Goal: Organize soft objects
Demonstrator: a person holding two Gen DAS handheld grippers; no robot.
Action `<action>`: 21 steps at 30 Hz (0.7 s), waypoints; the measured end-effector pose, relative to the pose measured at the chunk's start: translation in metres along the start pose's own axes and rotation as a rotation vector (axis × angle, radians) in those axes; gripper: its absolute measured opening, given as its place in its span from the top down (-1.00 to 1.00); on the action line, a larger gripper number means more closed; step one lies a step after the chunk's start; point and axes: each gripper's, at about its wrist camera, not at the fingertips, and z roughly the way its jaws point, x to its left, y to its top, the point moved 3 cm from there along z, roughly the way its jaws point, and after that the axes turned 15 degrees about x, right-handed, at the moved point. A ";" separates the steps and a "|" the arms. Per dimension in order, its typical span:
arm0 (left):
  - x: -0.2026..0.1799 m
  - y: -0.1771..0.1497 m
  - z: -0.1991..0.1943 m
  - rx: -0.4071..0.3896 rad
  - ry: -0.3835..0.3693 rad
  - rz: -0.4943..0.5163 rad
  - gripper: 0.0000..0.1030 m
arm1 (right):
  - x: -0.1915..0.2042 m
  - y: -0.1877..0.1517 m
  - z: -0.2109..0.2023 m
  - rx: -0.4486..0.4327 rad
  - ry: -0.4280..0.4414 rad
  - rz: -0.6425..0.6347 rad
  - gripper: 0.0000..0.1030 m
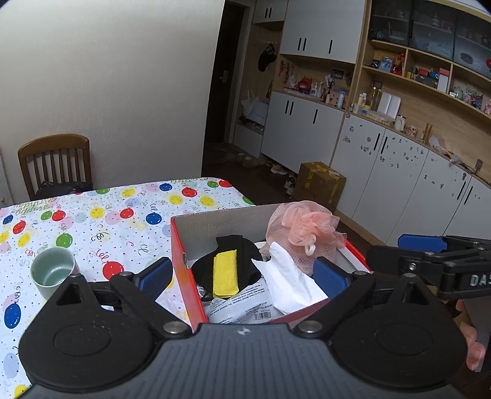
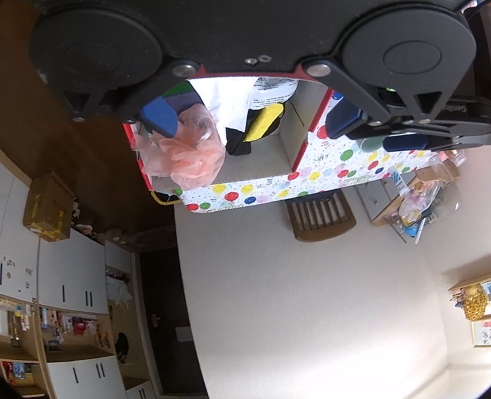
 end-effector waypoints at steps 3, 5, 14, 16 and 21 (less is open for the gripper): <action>-0.001 -0.002 -0.003 -0.009 0.000 0.005 -0.92 | 0.003 -0.001 0.000 -0.007 -0.012 -0.001 -0.99; -0.002 -0.002 -0.005 -0.012 -0.005 0.003 -0.92 | 0.005 -0.002 0.000 -0.007 -0.009 -0.002 -0.99; 0.000 -0.004 -0.011 -0.029 -0.014 0.000 -0.92 | 0.009 -0.003 0.000 -0.008 -0.011 -0.003 -0.99; -0.001 -0.004 -0.012 -0.029 -0.016 0.003 -0.92 | 0.010 -0.004 -0.001 -0.009 -0.015 -0.001 -0.99; -0.001 -0.005 -0.013 -0.030 -0.022 0.009 -0.92 | 0.013 -0.006 -0.001 -0.006 -0.016 0.001 -0.99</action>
